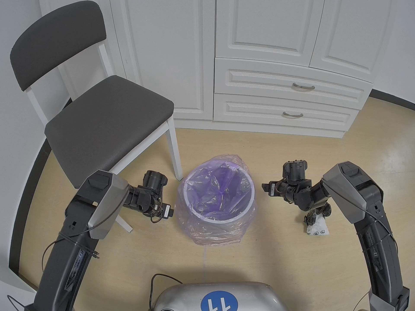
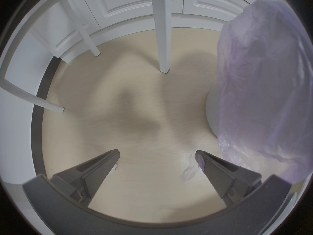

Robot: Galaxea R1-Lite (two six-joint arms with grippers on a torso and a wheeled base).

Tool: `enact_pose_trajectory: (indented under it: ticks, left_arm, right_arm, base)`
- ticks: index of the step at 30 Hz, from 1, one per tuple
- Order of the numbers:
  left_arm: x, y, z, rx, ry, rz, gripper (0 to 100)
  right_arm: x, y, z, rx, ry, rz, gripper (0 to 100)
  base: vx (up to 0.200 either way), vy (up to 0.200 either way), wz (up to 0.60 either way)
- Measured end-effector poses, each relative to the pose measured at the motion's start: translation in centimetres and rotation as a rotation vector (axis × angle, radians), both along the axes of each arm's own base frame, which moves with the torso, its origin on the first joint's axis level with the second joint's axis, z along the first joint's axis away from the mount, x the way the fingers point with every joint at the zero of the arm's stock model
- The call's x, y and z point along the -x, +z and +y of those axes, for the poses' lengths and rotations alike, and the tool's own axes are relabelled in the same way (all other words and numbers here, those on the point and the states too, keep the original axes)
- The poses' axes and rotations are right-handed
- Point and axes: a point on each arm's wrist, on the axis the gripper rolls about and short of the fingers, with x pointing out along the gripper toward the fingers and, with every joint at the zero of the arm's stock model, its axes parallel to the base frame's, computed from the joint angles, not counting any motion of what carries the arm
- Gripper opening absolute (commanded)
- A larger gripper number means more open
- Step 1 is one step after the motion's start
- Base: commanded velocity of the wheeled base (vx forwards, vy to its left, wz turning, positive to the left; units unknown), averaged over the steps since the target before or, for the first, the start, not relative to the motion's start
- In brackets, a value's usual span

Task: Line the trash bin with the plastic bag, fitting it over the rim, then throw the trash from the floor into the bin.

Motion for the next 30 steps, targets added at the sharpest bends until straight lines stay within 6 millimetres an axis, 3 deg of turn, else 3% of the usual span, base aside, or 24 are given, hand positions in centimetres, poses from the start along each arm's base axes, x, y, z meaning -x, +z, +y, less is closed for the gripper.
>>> enact_pose_trajectory:
  ticks: [8,13,18,24,30]
  left_arm:
    - [3.4,3.3,0.9,-0.001,-0.008,0.028,100]
    - [5.8,7.6,0.8,0.020,-0.041,-0.038,100]
    - [7.1,12.2,-1.3,0.068,-0.105,-0.177,100]
    - [6.8,14.5,-4.4,0.111,-0.159,-0.301,100]
    - [4.7,14.2,-6.9,0.121,-0.157,-0.385,100]
  right_arm:
    - [0.6,1.7,0.2,-0.002,0.006,-0.009,100]
    - [1.1,2.9,0.2,-0.004,0.010,-0.016,100]
    - [1.4,3.8,0.2,-0.005,0.012,-0.025,100]
    - [1.6,4.3,0.5,-0.007,0.017,-0.030,100]
    - [1.5,4.5,0.7,-0.011,0.020,-0.045,100]
  base:
    - [0.000,0.000,0.00]
    - [0.000,0.000,0.00]
    - [0.000,0.000,0.00]
    - [0.000,0.000,0.00]
    - [0.000,0.000,0.00]
